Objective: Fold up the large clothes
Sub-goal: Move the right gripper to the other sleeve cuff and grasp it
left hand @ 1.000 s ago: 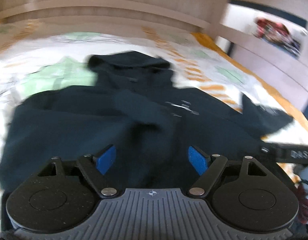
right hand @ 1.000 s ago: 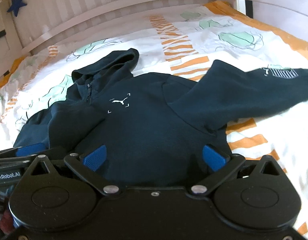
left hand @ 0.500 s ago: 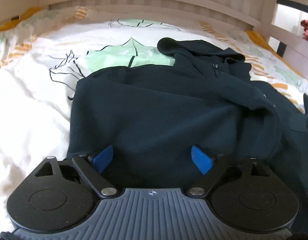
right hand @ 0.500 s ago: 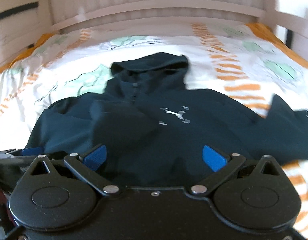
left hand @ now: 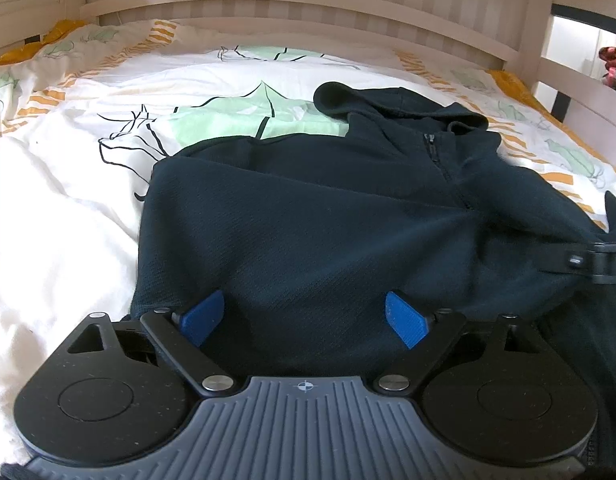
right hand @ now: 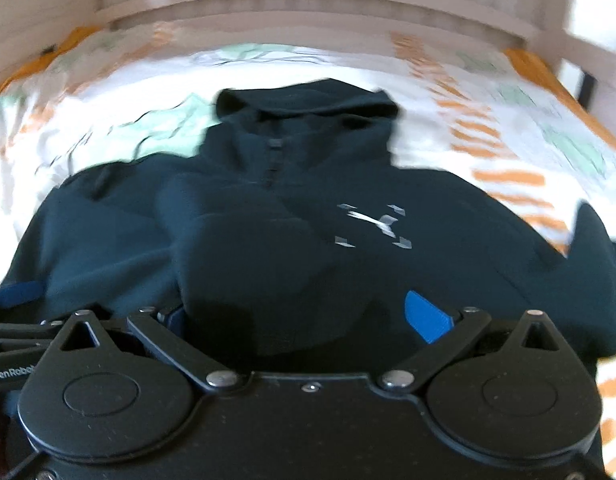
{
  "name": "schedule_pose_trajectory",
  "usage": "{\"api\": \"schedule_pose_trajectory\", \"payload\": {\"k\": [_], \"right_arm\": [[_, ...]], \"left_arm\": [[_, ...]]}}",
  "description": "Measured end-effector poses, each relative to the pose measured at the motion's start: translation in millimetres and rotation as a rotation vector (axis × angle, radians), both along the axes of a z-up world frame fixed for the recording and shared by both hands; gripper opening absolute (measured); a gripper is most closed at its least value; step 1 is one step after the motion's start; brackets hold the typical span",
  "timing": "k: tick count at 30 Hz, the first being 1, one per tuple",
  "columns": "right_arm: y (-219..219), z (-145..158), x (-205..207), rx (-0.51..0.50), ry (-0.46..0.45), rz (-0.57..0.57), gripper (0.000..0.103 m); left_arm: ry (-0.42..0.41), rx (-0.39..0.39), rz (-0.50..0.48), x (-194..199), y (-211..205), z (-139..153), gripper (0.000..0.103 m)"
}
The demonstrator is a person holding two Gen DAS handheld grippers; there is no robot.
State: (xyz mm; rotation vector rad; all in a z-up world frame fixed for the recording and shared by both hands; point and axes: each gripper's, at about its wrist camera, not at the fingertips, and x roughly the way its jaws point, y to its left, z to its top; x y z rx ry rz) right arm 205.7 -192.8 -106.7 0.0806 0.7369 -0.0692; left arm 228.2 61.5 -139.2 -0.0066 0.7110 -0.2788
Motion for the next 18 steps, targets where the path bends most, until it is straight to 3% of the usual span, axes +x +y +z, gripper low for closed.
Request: {"api": "schedule_pose_trajectory", "payload": {"k": [5,9,16,18], "right_arm": [[-36.6,-6.2,-22.5,0.097,0.021,-0.056,0.101],[-56.9,-6.9,-36.9,0.114,0.015,-0.130,0.101],[-86.8,0.9,-46.5,0.255,-0.049,-0.082,0.101],[-92.8,-3.7,-42.4,0.322,-0.036,-0.061,0.093]], "left_arm": [[0.000,-0.001,0.000,-0.2,0.2,-0.1,0.089],[-0.001,-0.002,0.000,-0.4,0.3,0.0,0.089],[-0.007,0.012,-0.001,-1.5,-2.4,2.3,0.089],[-0.011,0.015,-0.004,-2.9,-3.0,5.0,0.089]]}}
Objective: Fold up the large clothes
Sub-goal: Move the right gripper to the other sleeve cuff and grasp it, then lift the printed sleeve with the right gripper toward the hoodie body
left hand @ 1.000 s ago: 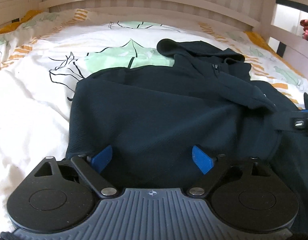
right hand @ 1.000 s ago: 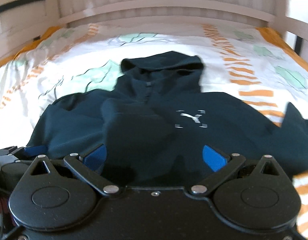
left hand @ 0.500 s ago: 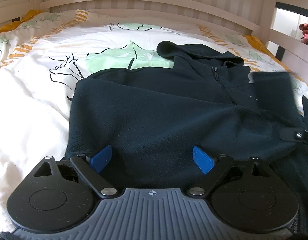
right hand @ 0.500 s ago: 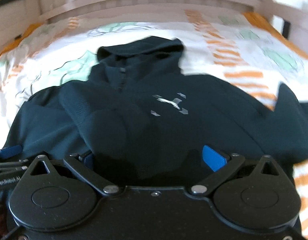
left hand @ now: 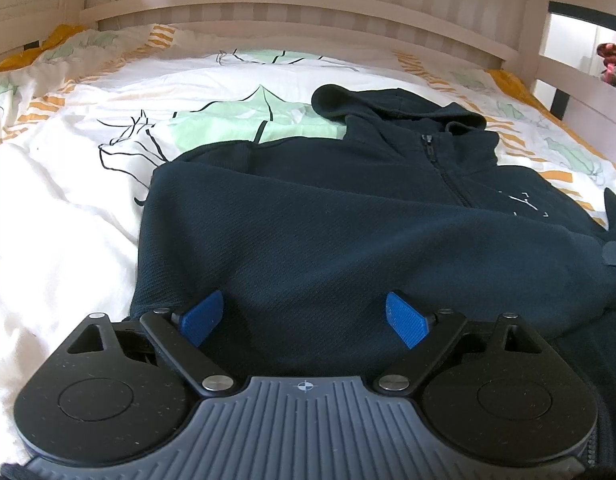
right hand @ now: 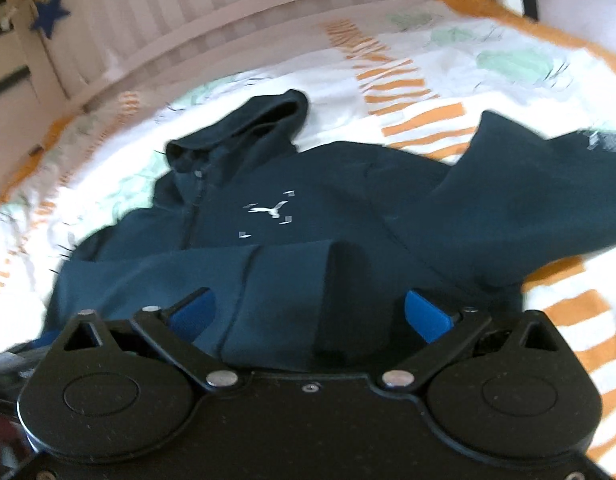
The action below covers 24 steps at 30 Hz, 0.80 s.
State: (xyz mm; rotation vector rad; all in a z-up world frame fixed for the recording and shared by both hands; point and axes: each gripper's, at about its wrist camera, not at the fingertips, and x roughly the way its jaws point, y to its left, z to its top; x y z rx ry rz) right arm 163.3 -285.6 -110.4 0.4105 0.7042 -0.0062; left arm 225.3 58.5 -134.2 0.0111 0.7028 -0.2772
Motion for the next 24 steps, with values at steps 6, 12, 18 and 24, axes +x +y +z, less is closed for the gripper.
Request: {"api": "schedule_pose_trajectory", "payload": {"k": [6,12,18,24], "right_arm": [[1.6,-9.2,10.1,-0.007,0.010,0.037,0.086],[12.1,-6.4,21.4,-0.051,0.000,0.077,0.048],[18.5,21.7,27.2,-0.100,-0.086,0.114,0.018],[13.2,26.4,41.6,-0.148,-0.085,0.095,0.025]], "left_arm": [[0.001,-0.060,-0.034,-23.8,2.8,17.6,0.089],[-0.028,-0.063,-0.026,-34.2,3.3,27.0,0.089],[-0.099,-0.067,-0.023,-25.4,-2.0,48.5,0.089],[-0.029,-0.030,0.039,-0.1,-5.9,31.6,0.089]]}}
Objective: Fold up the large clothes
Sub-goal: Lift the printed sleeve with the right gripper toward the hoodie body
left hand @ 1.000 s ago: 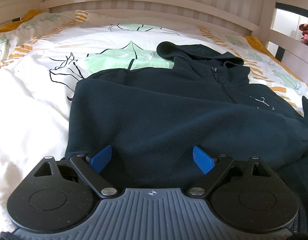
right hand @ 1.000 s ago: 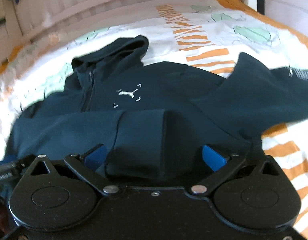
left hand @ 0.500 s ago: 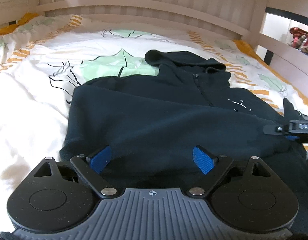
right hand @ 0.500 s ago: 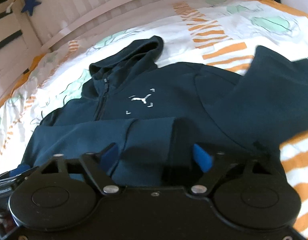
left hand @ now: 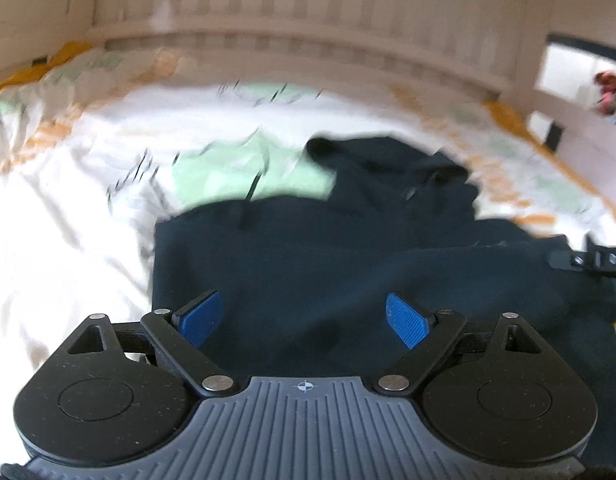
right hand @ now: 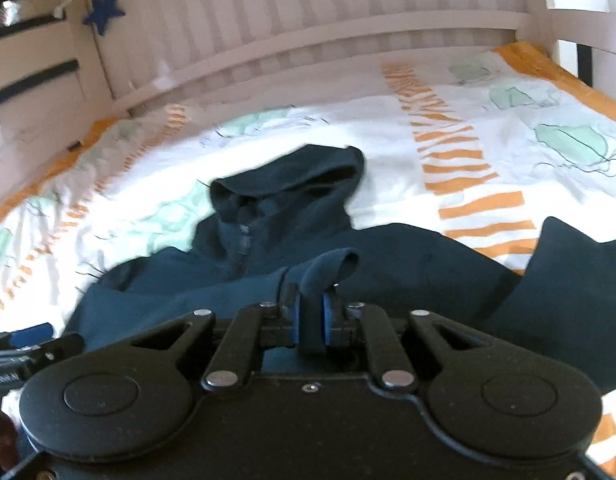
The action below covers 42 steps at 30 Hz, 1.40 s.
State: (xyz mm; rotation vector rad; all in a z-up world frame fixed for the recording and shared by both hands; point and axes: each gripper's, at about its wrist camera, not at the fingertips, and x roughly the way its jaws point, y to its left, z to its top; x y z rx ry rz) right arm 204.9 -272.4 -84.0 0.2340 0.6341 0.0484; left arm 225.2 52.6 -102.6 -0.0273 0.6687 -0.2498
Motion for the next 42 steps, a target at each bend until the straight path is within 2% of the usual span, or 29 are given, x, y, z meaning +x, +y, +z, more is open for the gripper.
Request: {"api": "schedule_pose_trajectory", "payload": {"k": [2,3,5,7,11,15,20,22,25,31,36,42], "right_arm": [[-0.6,-21.1,7.4,-0.031,0.086,-0.025,0.030],[-0.3,-29.5,8.5,-0.055,0.112,-0.037,0.042],[-0.9,-42.3,2.5,-0.073,0.080,-0.042,0.045],[-0.3,-46.7,-3.6,-0.083,0.041,-0.044,0.045],[0.0,-43.6,-5.7,-0.084,0.017,-0.047,0.051],[-9.6,-32.0,-22.4,-0.014,-0.004,-0.035,0.074],[-33.9,-12.6,-51.1,-0.011,-0.023,-0.046,0.079],[-55.7,-6.9,-60.5,0.022,-0.003,-0.090,0.081],[-90.6,-0.1,-70.3,0.078,0.018,-0.169,0.082],[-158.1,3.1,-82.9,0.060,0.052,-0.359,0.082],[-209.8,-10.8,-83.1,0.078,0.083,-0.543,0.087],[-260.5,-31.0,-77.3,0.122,0.133,-0.730,0.088]], "left_arm": [[0.075,0.023,0.019,8.2,1.1,-18.1,0.089],[0.091,0.025,0.006,9.5,1.3,-26.0,0.089],[0.046,0.055,-0.016,4.3,-1.5,-33.5,0.090],[0.050,0.079,-0.015,4.9,-5.7,-33.3,0.093],[0.049,0.085,-0.020,4.8,-7.7,-35.2,0.096],[0.049,0.081,-0.020,5.6,-5.5,-34.7,0.096],[0.066,0.099,-0.032,3.8,-7.7,-28.6,0.096],[0.074,0.109,-0.039,3.2,-12.4,-20.3,0.095],[0.047,0.059,-0.062,-5.0,-22.1,-1.1,0.095],[0.005,0.048,-0.184,-8.4,-77.5,28.8,0.095],[0.019,0.046,-0.255,-3.5,-125.8,29.9,0.096],[0.058,0.052,-0.286,8.7,-169.8,11.9,0.095]]}}
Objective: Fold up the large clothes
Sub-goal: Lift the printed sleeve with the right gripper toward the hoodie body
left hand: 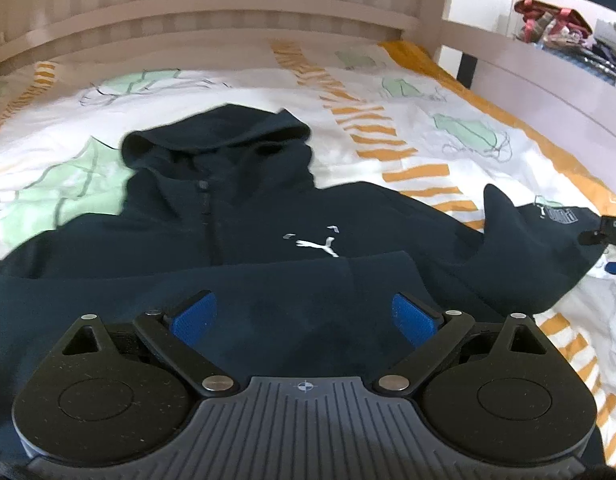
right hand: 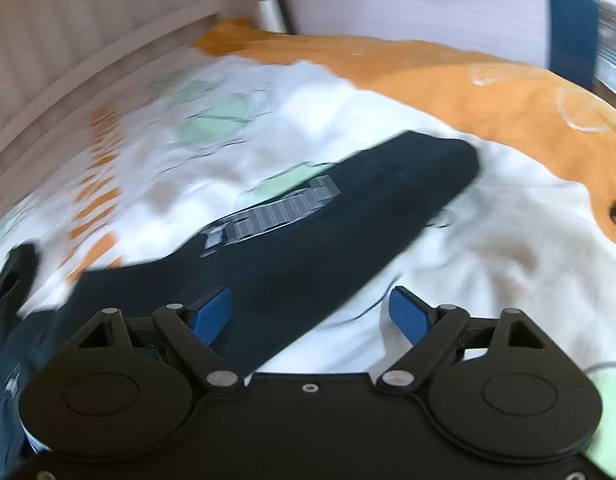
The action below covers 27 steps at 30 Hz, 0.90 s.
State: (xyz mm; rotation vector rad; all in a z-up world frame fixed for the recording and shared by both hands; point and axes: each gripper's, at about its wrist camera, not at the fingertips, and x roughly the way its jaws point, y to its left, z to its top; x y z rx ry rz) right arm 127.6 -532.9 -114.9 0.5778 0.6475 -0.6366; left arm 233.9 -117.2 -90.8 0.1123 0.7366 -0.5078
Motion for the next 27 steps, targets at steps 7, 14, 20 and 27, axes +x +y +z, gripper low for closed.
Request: {"api": "schedule_pose_trajectory", "payload": {"k": [7,14,20,27], "right_arm": [[-34.5,-15.9,4.5,0.048,-0.051,-0.068,0.095],[-50.2,-21.3,9.8,0.052,-0.098,-0.064,0.095],[-53.6,-18.1,5.7,0.051,-0.122,-0.062,0.051],[-41.7,16.4,-2.5,0.027,-0.247,0.001,0.020]], "left_arm": [[0.042,0.073,-0.006,14.6,-31.8,-31.9,0.096],[0.004,0.078,0.010,12.6,-37.4,-45.3,0.101],[0.004,0.076,0.014,11.6,-37.6,-42.9,0.102],[0.043,0.030,0.007,10.4,-26.4,-31.0,0.101]]}}
